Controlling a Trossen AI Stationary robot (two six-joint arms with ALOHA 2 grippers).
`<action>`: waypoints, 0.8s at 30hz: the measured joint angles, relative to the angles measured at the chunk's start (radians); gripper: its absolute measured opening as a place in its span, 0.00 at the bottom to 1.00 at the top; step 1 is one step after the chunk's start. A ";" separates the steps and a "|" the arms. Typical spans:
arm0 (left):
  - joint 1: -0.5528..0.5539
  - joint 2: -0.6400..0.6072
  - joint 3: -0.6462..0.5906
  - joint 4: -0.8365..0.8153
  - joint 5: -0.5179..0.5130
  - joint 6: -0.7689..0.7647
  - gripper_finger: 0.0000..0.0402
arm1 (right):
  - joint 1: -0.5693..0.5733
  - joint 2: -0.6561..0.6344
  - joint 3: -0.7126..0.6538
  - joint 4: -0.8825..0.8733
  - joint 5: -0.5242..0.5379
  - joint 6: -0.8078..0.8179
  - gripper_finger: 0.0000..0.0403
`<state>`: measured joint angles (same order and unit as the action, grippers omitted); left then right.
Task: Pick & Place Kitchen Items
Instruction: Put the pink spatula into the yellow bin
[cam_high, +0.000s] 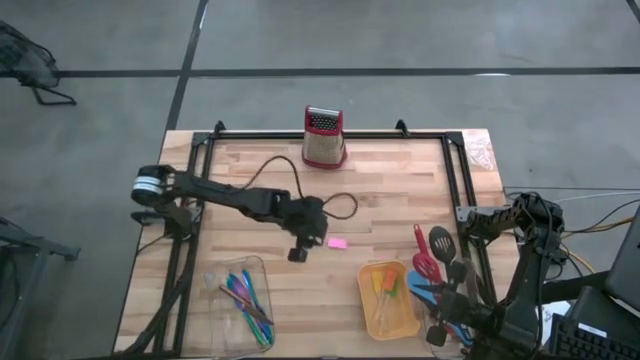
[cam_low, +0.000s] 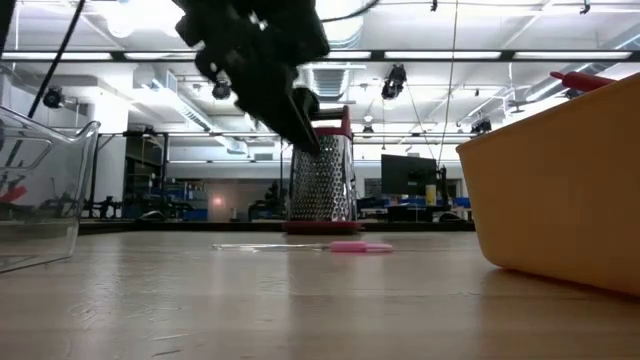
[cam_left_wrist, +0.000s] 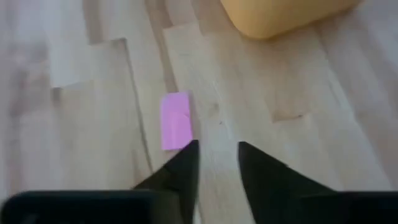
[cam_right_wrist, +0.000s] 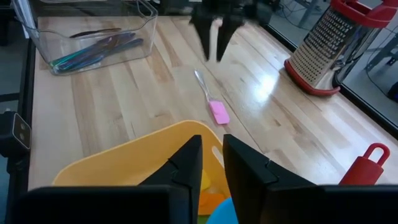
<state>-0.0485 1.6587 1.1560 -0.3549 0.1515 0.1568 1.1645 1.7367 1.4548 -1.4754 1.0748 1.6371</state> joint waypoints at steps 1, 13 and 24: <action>-0.006 0.020 -0.002 0.021 0.000 0.010 0.32 | 0.000 0.000 0.000 0.000 0.000 0.000 0.15; -0.009 0.269 0.005 0.286 -0.022 0.033 0.66 | 0.000 0.000 0.000 0.003 0.001 0.002 0.18; 0.015 0.351 0.021 0.305 -0.069 0.046 0.65 | 0.000 0.000 0.000 0.014 0.025 0.001 0.24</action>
<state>-0.0332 2.0100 1.1774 -0.0499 0.0828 0.2026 1.1641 1.7370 1.4548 -1.4616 1.1000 1.6379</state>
